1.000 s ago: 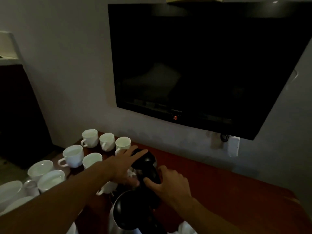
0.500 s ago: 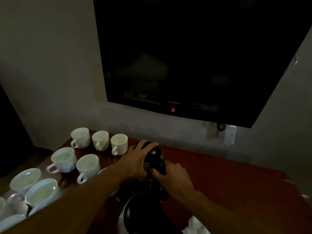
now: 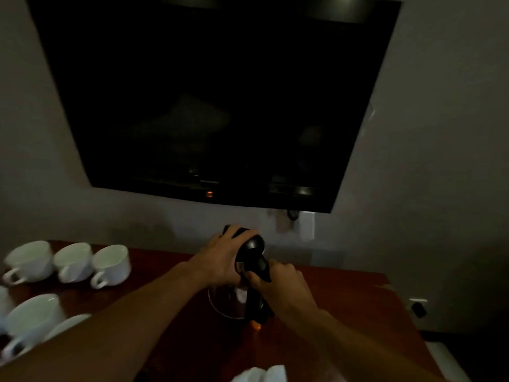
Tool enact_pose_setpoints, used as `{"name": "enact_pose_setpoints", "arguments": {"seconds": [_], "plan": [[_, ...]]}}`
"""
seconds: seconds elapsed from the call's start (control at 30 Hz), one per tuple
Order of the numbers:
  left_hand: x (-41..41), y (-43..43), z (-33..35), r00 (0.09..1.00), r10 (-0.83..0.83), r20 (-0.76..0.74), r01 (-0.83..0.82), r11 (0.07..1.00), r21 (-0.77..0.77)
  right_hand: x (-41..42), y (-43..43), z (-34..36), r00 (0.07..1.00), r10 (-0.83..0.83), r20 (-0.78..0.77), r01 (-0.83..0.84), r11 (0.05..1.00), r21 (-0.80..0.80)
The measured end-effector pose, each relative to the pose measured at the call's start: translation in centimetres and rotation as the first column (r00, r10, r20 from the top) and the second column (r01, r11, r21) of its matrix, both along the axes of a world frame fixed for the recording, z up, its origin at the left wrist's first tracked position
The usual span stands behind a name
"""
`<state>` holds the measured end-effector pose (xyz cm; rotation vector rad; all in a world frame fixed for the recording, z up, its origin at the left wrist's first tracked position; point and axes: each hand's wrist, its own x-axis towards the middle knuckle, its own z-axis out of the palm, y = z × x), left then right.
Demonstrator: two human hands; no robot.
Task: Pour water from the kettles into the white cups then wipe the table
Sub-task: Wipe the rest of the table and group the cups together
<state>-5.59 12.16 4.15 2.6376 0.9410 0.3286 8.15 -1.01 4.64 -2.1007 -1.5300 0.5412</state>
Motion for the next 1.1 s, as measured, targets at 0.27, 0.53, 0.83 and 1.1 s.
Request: {"name": "enact_pose_setpoints", "arguments": {"seconds": [0.27,0.53,0.83,1.1], "plan": [[18.1,-2.9,0.1,0.966,-0.24,0.093,0.244,0.969,-0.027,15.1,-5.5,0.7,0.98,-0.198,0.016,0.198,0.98,0.004],[32.3,-6.1,-0.8,0.908,-0.415,0.06,0.419,0.905,-0.072,26.1,-9.9,-1.9,0.91,-0.405,0.089,0.403,0.915,0.036],[37.4,-5.8,-2.9,0.88,-0.475,-0.001,0.474,0.878,-0.065,29.4,-10.2,-4.3,0.897,-0.437,0.071,0.436,0.9,0.027],[33.8,-5.3,-2.5,0.892,-0.442,-0.094,0.436,0.897,-0.078,28.9,-10.3,-3.0,0.873,-0.44,0.211,0.447,0.894,0.019]]}}
